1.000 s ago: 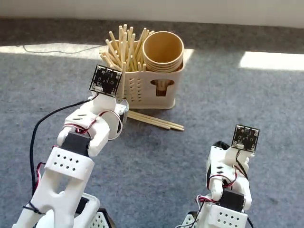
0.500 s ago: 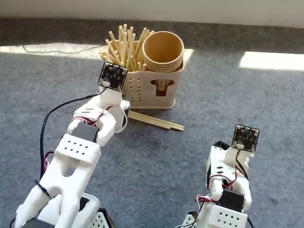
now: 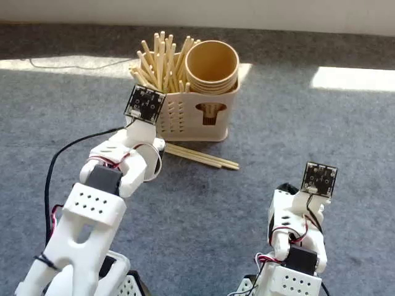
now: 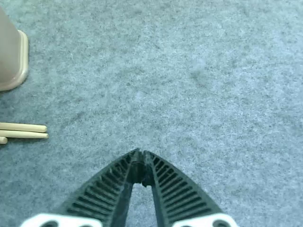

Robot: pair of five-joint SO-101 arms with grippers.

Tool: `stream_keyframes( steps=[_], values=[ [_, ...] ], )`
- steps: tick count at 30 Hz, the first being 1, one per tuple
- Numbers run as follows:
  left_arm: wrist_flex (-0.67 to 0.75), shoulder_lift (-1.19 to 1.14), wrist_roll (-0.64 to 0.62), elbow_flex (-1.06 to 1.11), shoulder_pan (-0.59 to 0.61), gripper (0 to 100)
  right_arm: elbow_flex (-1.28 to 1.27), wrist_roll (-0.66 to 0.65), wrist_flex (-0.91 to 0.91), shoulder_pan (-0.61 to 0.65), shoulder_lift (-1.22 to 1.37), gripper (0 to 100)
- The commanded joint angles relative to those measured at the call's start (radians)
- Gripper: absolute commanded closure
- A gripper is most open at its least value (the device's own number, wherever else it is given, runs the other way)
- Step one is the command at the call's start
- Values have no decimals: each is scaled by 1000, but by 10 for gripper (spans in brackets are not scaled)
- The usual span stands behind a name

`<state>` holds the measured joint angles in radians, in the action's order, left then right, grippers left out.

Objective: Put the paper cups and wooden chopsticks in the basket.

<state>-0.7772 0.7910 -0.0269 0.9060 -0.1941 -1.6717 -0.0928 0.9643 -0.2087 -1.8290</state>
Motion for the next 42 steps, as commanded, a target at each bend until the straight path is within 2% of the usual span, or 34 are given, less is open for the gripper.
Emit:
stream_keyframes(
  steps=[1, 8, 15, 24, 35, 42],
  values=[
    [-55, 150, 6, -48, -47, 994, -137, 2, -28, -12, -8, 993],
    [-71, 326, 6, -85, -58, 994, -137, 2, -28, -12, -8, 993],
    [-71, 338, 3, -268, -59, 994, -137, 2, -28, -12, -8, 993],
    [-63, 332, 6, -493, -160, 994, -137, 2, -28, -12, -8, 993],
    [120, 142, 12, -539, -148, 994, -137, 2, -28, -12, -8, 993],
    [278, -39, 12, -538, -74, 994, -137, 2, -28, -12, -8, 993]
  ],
)
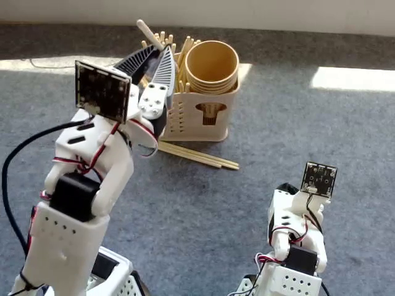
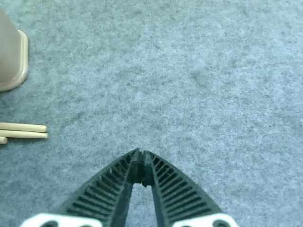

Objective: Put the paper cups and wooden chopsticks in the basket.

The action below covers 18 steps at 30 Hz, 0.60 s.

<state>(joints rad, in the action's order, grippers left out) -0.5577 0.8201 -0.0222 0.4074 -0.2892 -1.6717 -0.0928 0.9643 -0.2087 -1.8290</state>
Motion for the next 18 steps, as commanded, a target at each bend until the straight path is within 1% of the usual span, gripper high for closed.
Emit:
stream_keyframes(
  steps=[1, 6, 18],
  values=[
    [66, -96, 8, -39, 22, 994, -137, 2, -28, -12, -8, 993],
    [74, -197, 8, -36, 24, 994, -137, 2, -28, -12, -8, 993],
    [68, -349, 5, -5, 24, 994, -137, 2, -28, -13, -8, 993]
  ],
)
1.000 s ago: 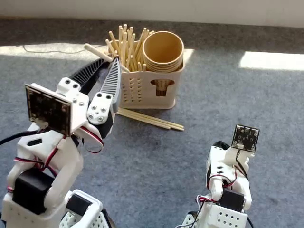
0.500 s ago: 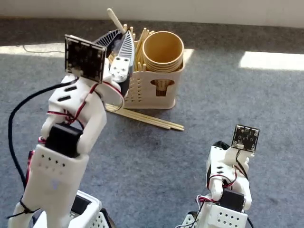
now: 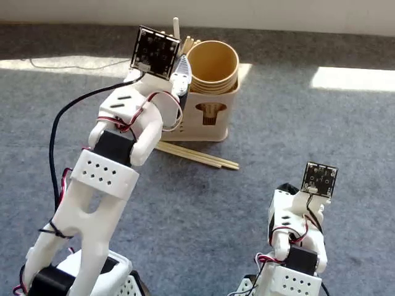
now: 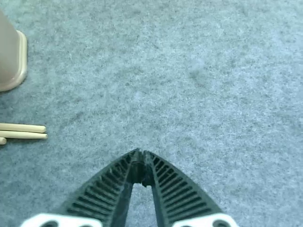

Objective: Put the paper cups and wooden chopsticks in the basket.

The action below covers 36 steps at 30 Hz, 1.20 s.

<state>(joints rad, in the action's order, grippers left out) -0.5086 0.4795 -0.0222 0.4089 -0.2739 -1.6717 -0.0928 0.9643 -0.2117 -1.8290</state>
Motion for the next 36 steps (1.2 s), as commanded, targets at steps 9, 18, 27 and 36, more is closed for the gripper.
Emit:
stream_keyframes(
  steps=[9, 18, 27, 36],
  values=[
    [2, -50, 3, 21, 38, 934, -137, 2, -30, -10, -8, 993],
    [-368, -50, 0, -223, 110, 854, -137, 2, -30, -10, -8, 993],
    [-638, -48, 0, -460, 114, 854, -137, 2, -30, -10, -8, 993],
    [-936, -48, 5, -664, 36, 854, -137, 2, -30, -10, -8, 993]
  ],
)
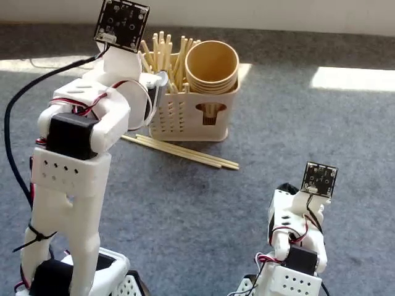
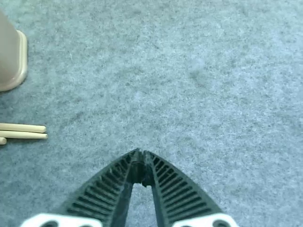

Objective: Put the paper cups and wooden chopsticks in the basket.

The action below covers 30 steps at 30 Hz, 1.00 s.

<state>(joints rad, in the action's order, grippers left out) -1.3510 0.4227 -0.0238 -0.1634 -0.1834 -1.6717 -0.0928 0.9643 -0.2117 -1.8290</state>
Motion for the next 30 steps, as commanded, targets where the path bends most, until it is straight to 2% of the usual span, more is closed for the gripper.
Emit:
stream_keyframes(
  steps=[1, 10, 17, 23, 30],
  values=[
    [-130, 8, 6, -108, -77, 854, -137, 2, -30, -10, -8, 993],
    [-302, 1, 6, -120, -265, 854, -137, 2, -28, -10, -8, 993],
    [-285, 5, 9, 68, -369, 854, -137, 2, -28, -10, -8, 993],
    [-77, 4, 6, 309, -348, 854, -137, 2, -28, -10, -8, 993],
    [330, -1, 2, 656, -346, 854, -137, 2, -28, -10, -8, 993]
  ],
)
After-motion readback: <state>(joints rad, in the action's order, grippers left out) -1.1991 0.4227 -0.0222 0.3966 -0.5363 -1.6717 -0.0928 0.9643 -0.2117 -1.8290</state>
